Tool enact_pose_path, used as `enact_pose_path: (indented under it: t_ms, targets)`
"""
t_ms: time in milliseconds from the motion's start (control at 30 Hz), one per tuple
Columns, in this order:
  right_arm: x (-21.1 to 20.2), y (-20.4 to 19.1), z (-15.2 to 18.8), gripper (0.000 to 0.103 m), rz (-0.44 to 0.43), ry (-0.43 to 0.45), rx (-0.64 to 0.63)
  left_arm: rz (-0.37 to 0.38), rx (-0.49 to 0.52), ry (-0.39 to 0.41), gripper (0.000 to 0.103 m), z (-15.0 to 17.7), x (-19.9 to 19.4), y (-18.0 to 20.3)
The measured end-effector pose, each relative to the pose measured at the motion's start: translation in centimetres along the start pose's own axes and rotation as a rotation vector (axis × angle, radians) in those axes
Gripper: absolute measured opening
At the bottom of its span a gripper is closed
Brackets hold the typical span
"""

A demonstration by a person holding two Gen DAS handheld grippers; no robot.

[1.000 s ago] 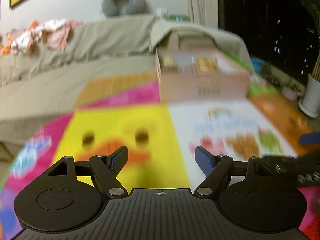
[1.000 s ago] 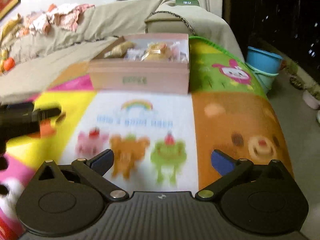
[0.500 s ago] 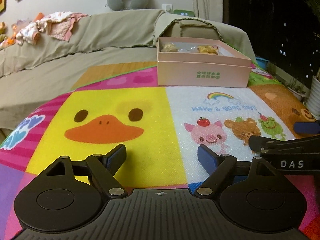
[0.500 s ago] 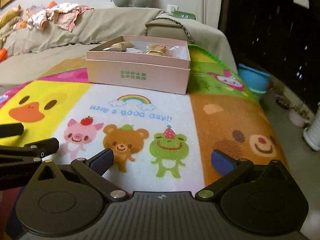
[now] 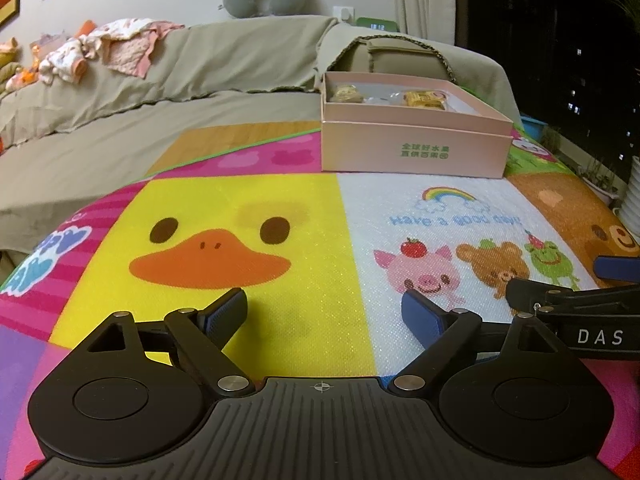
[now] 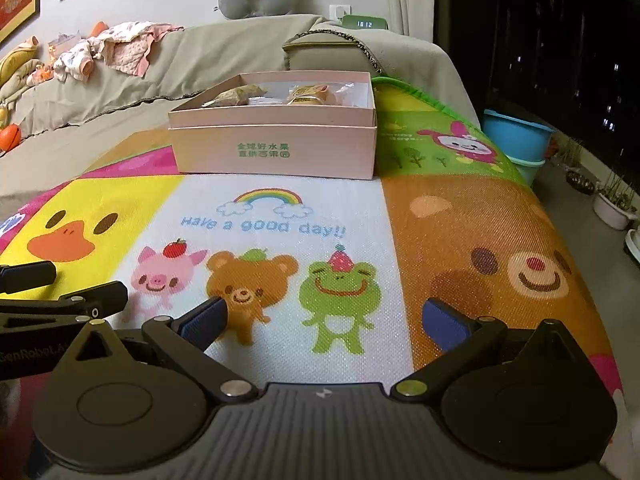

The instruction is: Organize objects

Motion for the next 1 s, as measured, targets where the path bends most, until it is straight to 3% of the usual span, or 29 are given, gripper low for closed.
enact_pose_path:
  t_ms: [1000]
  targets:
    - [-0.07,-0.18,0.14,0.103,0.006,-0.007,0.003,-0.013,-0.009,0.005,0.092,-0.23,0.25,0.45]
Point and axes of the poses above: each gripper's, at about its wrist camera, not at the fingertips, and x roughly the way its jaws point, y to its right, z to its underside, the point moved 8 cm from there along x, roughly the way its jaws point, and after that the axes turned 2 degrees about -y, right-handed, at the moved point
